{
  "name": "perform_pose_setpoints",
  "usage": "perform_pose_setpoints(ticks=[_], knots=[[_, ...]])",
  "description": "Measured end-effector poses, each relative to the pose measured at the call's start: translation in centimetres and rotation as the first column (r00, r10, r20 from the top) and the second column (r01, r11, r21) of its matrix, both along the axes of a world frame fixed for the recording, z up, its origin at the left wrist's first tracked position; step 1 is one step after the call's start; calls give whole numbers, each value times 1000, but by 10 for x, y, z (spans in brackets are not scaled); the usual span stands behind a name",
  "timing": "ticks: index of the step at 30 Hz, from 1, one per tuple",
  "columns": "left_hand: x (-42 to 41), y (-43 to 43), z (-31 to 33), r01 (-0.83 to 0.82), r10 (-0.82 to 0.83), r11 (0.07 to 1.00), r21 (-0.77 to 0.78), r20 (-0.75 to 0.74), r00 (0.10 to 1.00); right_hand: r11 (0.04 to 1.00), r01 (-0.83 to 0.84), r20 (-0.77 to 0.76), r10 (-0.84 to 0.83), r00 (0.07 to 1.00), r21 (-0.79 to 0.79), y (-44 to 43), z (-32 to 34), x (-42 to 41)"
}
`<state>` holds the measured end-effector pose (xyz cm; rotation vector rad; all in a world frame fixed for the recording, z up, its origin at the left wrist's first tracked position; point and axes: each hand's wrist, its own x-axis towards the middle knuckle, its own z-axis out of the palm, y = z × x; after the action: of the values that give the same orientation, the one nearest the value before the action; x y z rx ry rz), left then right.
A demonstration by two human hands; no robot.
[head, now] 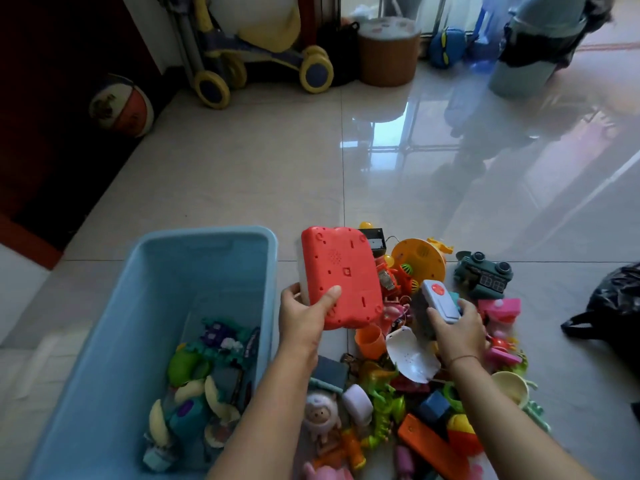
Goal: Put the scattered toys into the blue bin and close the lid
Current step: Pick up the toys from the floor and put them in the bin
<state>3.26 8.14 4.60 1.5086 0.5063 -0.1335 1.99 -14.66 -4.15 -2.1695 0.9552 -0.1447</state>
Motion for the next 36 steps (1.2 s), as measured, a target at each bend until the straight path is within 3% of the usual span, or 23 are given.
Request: perform_pose_setpoints(ticks=[3, 5, 8, 10, 13, 17, 22, 27, 31, 36], knots=[[-5, 24, 45, 20, -18, 1000, -11, 154, 988, 989, -14, 141, -6, 990, 146, 4, 23, -10], [-7, 51, 71, 1, -18, 998, 62, 269, 963, 972, -29, 219, -24, 975, 235, 7, 40, -16], [-11, 101, 97, -42, -69, 963, 265, 395, 916, 955, -25, 286, -64, 956, 296, 11, 60, -24], [-11, 136, 99, -97, -133, 879, 467, 434, 891, 947, -20, 308, -85, 948, 321, 15, 72, -28], [-2, 180, 64, -121, -202, 675, 728, 340, 918, 922, -11, 322, -123, 939, 386, 21, 78, -29], [9, 210, -7, 19, -248, 481, 877, 115, 962, 893, -34, 317, -123, 940, 448, 25, 72, -29], [17, 214, -44, 48, -323, 346, 937, 70, 944, 852, -117, 304, -51, 951, 510, 37, 74, -28], [20, 221, -56, 6, -493, 216, 976, 104, 864, 696, -334, 385, 89, 919, 636, 106, 108, -17], [25, 234, -64, -9, -574, 123, 992, 79, 815, 576, -515, 506, 194, 840, 635, 190, 139, -2], [30, 245, -79, -11, -635, 16, 1000, 18, 772, 474, -496, 493, 142, 858, 728, 271, 136, 26]])
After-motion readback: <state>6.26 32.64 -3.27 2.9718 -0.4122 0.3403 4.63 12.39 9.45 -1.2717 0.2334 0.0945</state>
